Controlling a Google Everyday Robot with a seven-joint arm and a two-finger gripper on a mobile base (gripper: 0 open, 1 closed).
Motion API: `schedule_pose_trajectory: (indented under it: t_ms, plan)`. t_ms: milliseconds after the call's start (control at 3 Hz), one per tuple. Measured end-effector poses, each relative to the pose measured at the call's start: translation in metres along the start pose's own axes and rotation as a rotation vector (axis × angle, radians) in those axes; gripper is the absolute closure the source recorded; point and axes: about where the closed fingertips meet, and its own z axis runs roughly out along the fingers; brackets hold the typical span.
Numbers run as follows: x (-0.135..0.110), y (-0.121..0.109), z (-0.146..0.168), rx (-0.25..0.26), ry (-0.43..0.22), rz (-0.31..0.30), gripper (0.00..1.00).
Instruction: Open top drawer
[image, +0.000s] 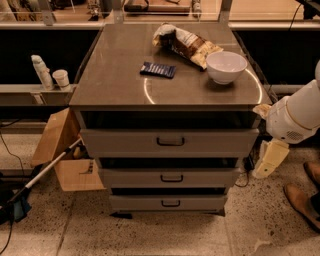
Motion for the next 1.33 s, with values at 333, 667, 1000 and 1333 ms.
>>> schedule_pose_trajectory:
  t_ms: [333, 667, 1000, 1333]
  plan:
    - [0.0, 0.0, 0.0, 0.0, 0.0, 0.0, 0.0]
    - [0.006, -0.003, 0.005, 0.047, -0.018, 0.009, 0.0]
    - [0.015, -0.01, 0.016, 0.07, -0.062, 0.008, 0.0]
    - [0.024, -0.016, 0.027, 0.072, -0.098, 0.009, 0.0]
